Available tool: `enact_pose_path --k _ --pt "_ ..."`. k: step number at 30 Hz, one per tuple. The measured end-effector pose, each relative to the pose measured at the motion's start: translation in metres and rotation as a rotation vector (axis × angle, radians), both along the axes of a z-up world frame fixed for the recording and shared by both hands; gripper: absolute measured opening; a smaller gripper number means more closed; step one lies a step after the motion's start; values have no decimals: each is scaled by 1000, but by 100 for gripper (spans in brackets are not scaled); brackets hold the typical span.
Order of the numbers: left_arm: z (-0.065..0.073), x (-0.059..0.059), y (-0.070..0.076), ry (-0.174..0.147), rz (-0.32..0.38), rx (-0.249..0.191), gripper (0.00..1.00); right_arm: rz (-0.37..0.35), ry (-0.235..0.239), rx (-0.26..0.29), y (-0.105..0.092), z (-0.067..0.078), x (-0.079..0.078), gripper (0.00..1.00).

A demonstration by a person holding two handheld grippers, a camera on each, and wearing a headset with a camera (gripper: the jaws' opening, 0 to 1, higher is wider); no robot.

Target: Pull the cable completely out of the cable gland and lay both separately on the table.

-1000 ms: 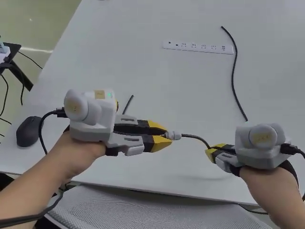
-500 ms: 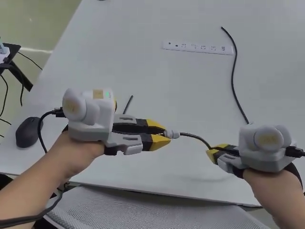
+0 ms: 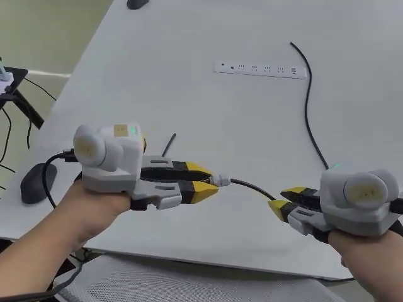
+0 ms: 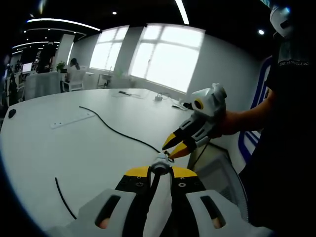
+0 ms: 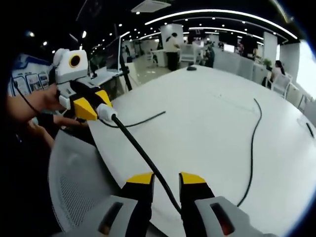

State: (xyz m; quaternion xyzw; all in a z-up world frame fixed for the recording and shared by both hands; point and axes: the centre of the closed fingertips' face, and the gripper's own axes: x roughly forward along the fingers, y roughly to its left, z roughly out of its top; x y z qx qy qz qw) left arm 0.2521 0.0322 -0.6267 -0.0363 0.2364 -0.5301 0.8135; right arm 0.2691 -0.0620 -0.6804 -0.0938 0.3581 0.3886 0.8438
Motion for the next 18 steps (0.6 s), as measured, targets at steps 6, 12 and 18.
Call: enact_pose_path --k 6,12,18 --pt "-1 -1 0 9 -5 3 15 174 -133 29 36 37 0 26" --pt "-4 -3 -1 15 -17 7 15 275 -189 -41 55 39 -4 22" --pt "-5 -4 -3 16 -22 8 15 361 -234 -95 69 34 -12 15"
